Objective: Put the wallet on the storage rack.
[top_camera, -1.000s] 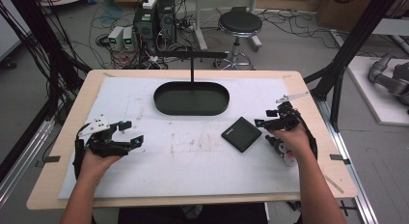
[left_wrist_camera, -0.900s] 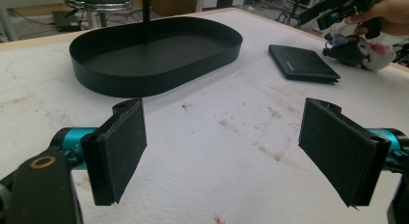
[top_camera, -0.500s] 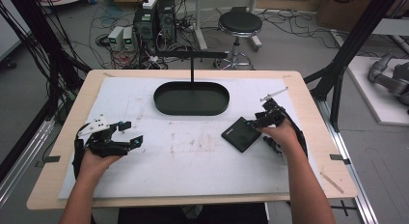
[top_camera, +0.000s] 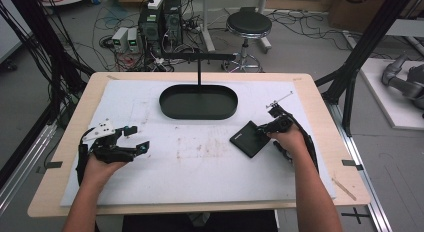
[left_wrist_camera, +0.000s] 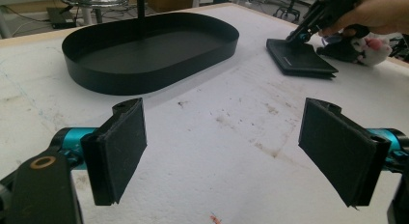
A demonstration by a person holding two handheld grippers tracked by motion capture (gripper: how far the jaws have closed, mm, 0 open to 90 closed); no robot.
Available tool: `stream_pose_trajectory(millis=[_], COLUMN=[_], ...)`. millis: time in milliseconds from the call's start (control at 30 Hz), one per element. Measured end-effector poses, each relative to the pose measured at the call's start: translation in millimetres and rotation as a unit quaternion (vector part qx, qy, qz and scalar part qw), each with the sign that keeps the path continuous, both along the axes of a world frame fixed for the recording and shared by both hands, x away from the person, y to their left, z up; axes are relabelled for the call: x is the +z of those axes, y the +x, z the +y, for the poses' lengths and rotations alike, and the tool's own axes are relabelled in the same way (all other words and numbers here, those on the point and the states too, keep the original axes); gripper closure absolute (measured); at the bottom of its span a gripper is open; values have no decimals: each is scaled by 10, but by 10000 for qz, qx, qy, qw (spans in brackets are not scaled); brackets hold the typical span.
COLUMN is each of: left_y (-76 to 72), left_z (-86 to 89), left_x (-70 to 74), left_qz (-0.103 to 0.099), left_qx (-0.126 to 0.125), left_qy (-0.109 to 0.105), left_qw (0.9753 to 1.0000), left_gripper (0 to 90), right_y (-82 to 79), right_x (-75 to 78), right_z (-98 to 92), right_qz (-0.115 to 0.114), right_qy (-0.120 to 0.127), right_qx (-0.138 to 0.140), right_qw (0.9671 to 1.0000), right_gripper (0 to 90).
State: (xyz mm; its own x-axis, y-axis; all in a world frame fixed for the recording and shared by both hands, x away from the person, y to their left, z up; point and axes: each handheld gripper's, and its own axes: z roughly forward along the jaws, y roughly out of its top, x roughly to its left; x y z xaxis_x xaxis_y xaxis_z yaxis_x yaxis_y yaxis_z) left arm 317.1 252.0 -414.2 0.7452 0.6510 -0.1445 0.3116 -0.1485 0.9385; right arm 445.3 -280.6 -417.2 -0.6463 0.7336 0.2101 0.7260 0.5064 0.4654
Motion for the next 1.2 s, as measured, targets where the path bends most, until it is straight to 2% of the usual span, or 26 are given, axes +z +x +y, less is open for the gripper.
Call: stream_pose_trajectory(millis=[133, 267, 300, 467, 500, 567, 600, 667, 733, 833, 900, 1100, 1200], left_y=[-5, -1, 0, 5, 6, 8, 9, 11, 8, 5, 1, 7, 7], left_z=[15, 46, 52, 66, 64, 60, 60, 57, 65, 87, 101, 130, 95], left_x=[4, -4, -8, -12, -12, -19, -23, -31, -25, -17, -15, -19, -29], left_qz=[-9, -5, 7, 13, 16, 42, 63, 76, 67, 37, 46, 59, 89], left_qx=[37, 58, 76, 105, 111, 121, 111, 110, 124, 143, 165, 180, 118], left_qy=[5, -21, -40, -56, -56, -45, -28, -57, -69, -73, -99, -133, -183], left_qw=[10000, 10000, 10000, 9999, 9999, 9999, 9999, 9999, 9999, 9999, 9998, 9997, 9997], left_gripper=[170, 170, 170, 170, 170, 170, 170, 170, 170, 170, 170, 170, 170], right_y=[-17, -59, -96, -190, -243, -268, -310, -329, -364, -367, -350, -294, -215], right_x=[24, 92, 151, 281, 354, 394, 478, 522, 641, 699, 759, 833, 860], right_z=[-5, -48, -81, -143, -160, -163, -159, -149, -104, -61, 9, 186, 347], right_qz=[-48, -92, -145, -337, -414, -481, -605, -633, -721, -757, -785, -761, -737], right_qy=[6, 195, 365, 593, 706, 728, 756, 780, 845, 897, 1015, 1151, 1328], right_qx=[-42, -130, -143, -184, -224, -227, -206, -191, -125, -97, -66, -35, -35], right_qw=[10000, 9997, 9991, 9975, 9964, 9959, 9951, 9948, 9937, 9930, 9917, 9904, 9884], right_gripper=[842, 857, 859, 861, 860, 860, 861, 861, 861, 861, 862, 861, 861])
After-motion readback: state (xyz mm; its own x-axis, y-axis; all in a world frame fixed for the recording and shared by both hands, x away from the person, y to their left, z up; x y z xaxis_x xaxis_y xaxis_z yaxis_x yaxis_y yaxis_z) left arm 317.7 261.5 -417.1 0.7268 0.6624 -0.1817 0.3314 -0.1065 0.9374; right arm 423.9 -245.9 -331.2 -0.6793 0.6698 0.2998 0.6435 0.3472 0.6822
